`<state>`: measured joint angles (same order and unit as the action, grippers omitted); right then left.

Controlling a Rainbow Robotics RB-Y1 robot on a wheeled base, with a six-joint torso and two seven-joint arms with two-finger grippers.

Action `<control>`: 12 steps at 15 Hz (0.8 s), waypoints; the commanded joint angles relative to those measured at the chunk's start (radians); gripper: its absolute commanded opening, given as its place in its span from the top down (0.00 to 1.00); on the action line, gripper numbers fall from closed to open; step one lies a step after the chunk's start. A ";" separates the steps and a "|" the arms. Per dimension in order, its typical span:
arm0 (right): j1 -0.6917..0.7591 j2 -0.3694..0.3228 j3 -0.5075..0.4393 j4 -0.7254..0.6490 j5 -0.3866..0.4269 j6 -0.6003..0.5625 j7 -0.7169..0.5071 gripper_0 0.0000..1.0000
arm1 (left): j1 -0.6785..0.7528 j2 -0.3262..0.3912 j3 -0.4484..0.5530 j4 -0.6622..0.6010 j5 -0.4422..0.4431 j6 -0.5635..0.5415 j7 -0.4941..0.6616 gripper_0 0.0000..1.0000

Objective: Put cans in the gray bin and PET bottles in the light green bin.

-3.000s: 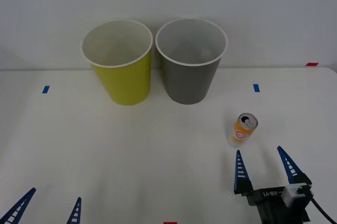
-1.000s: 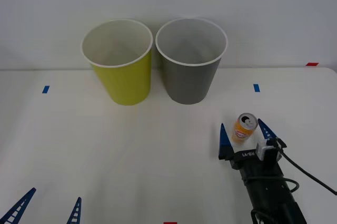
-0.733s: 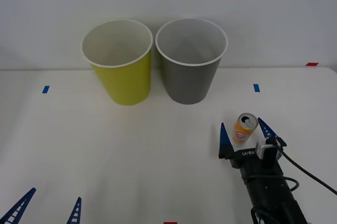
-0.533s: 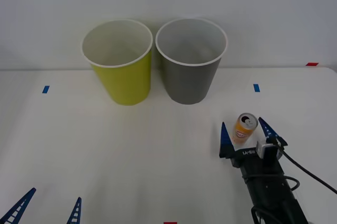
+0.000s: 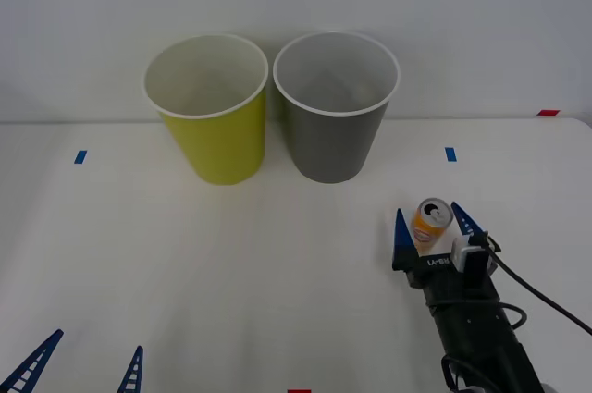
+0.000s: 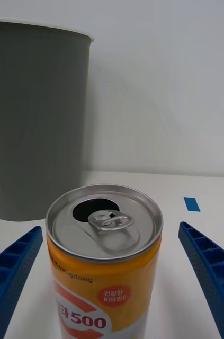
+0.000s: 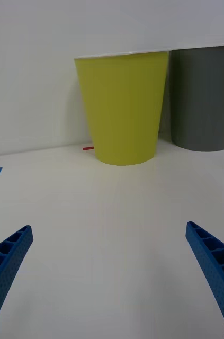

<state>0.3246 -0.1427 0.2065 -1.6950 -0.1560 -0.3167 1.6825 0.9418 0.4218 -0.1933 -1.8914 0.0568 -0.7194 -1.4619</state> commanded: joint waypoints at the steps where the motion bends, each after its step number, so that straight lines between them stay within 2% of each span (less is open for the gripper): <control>1: 0.005 -0.002 -0.004 0.000 0.001 0.001 0.002 0.89 | 0.000 0.000 0.000 0.000 0.000 0.000 0.000 0.00; 6: 0.013 0.003 0.002 -0.003 -0.008 -0.002 -0.003 0.94 | 0.000 0.000 0.000 0.000 0.000 0.000 0.000 0.00; 8: 0.022 -0.017 0.007 -0.029 -0.013 0.001 -0.006 0.95 | 0.000 0.000 0.000 0.000 0.000 0.000 0.000 0.00; 9: 0.031 -0.038 0.013 -0.063 -0.017 0.038 -0.010 0.95 | 0.000 0.000 0.000 0.000 0.000 0.000 0.000 0.00; 12: 0.114 -0.107 0.037 -0.307 -0.031 0.240 -0.023 0.96 | 0.000 0.000 0.000 0.000 0.000 0.000 0.000 0.00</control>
<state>0.3947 -0.2053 0.2278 -1.8825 -0.1766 -0.1767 1.6693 0.9418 0.4218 -0.1933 -1.8914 0.0568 -0.7194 -1.4619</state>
